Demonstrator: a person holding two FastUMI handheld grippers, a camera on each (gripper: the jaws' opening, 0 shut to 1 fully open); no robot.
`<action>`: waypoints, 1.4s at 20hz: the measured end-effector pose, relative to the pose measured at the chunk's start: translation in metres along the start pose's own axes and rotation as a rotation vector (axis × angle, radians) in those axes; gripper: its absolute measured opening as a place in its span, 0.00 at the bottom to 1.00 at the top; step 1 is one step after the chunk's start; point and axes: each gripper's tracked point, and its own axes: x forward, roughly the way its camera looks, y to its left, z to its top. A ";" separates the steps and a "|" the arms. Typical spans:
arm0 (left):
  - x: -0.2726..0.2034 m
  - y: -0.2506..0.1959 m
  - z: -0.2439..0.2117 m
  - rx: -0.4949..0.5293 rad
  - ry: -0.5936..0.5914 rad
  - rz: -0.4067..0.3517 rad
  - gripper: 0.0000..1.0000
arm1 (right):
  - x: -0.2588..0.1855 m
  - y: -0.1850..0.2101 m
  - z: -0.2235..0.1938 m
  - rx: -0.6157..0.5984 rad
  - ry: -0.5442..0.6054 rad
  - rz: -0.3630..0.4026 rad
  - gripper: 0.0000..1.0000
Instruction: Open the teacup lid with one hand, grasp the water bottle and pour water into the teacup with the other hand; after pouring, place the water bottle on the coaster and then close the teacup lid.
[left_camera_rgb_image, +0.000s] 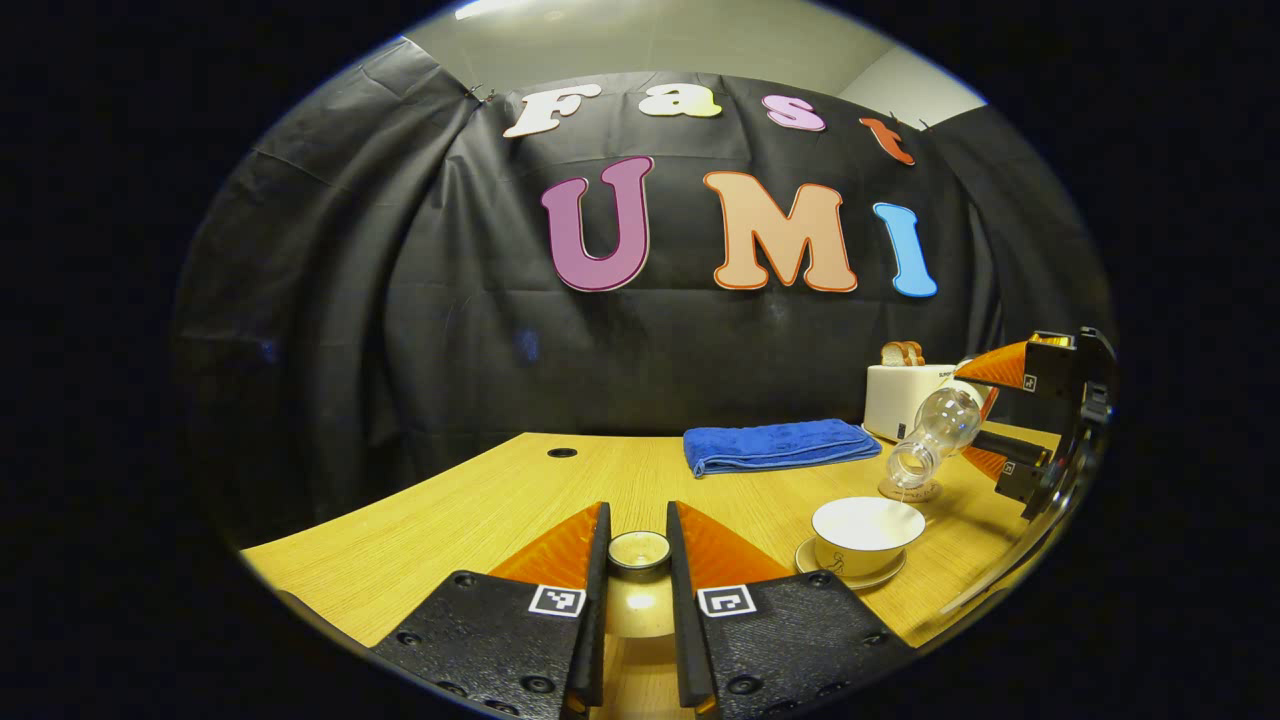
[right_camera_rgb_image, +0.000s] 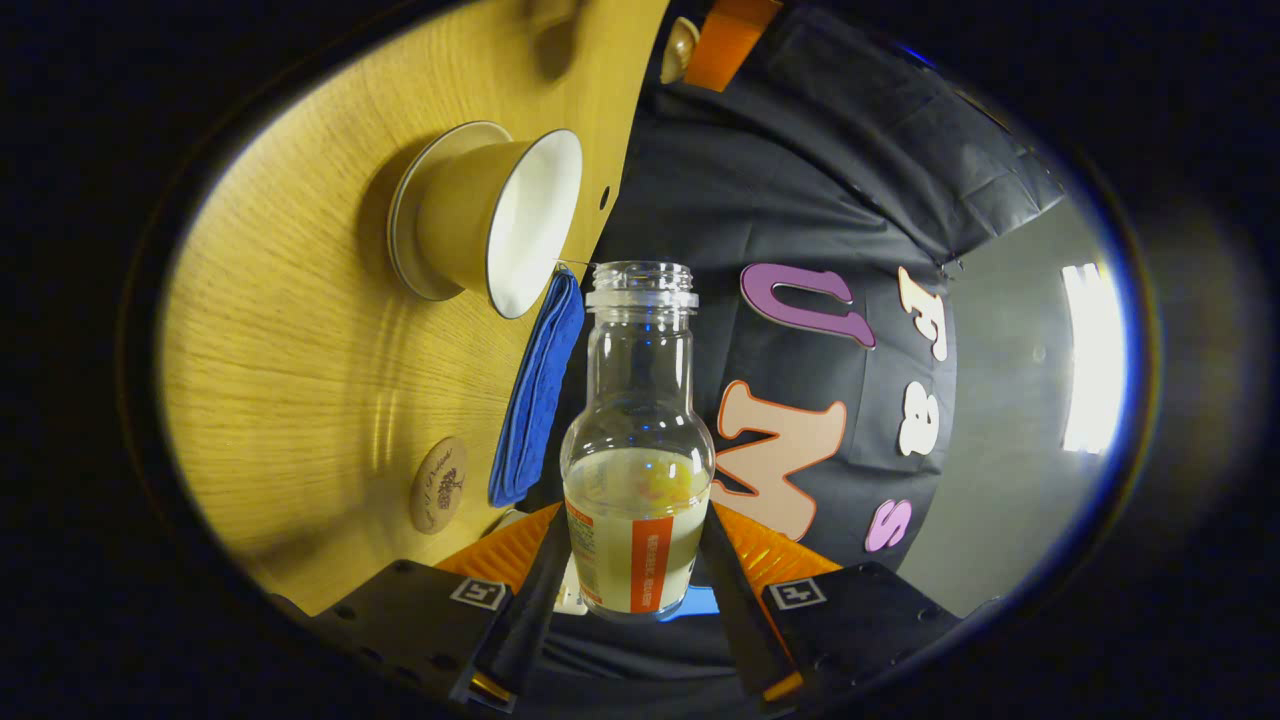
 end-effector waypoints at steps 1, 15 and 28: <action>0.000 0.000 0.000 0.000 0.000 0.000 0.26 | -0.001 0.003 -0.002 0.049 0.008 0.018 0.79; -0.001 0.002 0.000 0.001 0.000 0.005 0.26 | -0.021 0.026 -0.009 0.892 0.101 0.240 0.78; 0.000 0.002 0.001 0.001 0.001 0.004 0.26 | 0.019 0.035 -0.061 1.648 0.255 0.218 0.81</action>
